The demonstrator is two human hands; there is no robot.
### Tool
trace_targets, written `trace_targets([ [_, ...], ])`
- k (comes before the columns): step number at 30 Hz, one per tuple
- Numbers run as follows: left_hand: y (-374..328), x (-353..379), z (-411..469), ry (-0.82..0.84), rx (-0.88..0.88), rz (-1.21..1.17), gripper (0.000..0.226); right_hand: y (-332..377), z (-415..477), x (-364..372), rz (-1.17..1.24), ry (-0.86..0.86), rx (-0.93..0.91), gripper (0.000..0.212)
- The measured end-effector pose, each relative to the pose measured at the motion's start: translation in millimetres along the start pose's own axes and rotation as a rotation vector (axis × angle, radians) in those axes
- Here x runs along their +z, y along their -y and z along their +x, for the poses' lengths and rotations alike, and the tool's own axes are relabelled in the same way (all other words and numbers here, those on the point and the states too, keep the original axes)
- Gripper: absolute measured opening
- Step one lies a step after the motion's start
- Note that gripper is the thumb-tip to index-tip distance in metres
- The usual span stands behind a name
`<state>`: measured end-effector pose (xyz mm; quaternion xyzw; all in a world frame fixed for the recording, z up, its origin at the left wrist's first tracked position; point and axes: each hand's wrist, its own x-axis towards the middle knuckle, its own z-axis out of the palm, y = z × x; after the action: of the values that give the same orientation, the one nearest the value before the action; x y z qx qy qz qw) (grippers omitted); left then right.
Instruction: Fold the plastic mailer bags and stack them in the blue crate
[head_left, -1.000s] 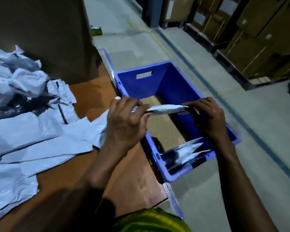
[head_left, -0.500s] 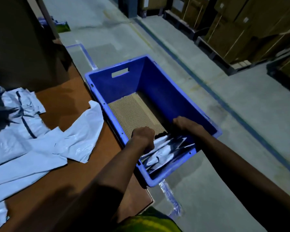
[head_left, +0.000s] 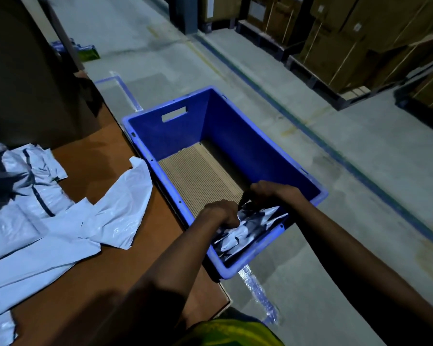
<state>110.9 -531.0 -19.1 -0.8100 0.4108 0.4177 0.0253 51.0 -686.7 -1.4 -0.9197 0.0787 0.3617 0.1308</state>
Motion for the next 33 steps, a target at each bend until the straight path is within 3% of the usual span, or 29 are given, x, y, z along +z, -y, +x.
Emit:
trace_targets([
  [3,-8,0,-10,-0.068,-0.029,0.091,0.043,4,-7,4,0.024,0.032,0.059,0.038],
  [5,-4,-7,-25,-0.206,-0.040,0.141,0.045,5,-6,0,0.047,-0.060,0.062,0.034],
  [7,10,-12,-49,-0.459,-0.028,0.154,0.044,14,-5,-8,0.076,-0.246,0.033,0.032],
  [11,61,1,-95,-1.186,-0.005,-0.012,0.038,64,-6,-24,0.189,-0.613,-0.094,0.025],
  [13,87,18,-113,-1.380,-0.168,-0.072,0.028,104,-4,-32,0.215,-0.776,-0.228,0.023],
  [16,117,50,-124,-1.292,-0.455,-0.132,0.019,158,13,-39,0.144,-0.875,-0.381,0.024],
  [19,131,78,-122,-1.064,-0.604,-0.101,0.035,198,36,-37,0.004,-0.847,-0.489,0.030],
  [21,137,86,-119,-1.031,-0.618,-0.058,0.035,213,49,-30,-0.110,-0.829,-0.519,0.031],
  [25,152,87,-125,-1.150,-0.577,0.038,0.015,220,68,-10,-0.249,-0.831,-0.495,0.028],
  [29,169,86,-143,-1.239,-0.539,0.059,0.020,215,73,1,-0.258,-0.889,-0.465,0.028],
  [33,187,93,-153,-1.195,-0.488,0.078,0.031,221,70,12,-0.282,-0.921,-0.383,0.040],
])
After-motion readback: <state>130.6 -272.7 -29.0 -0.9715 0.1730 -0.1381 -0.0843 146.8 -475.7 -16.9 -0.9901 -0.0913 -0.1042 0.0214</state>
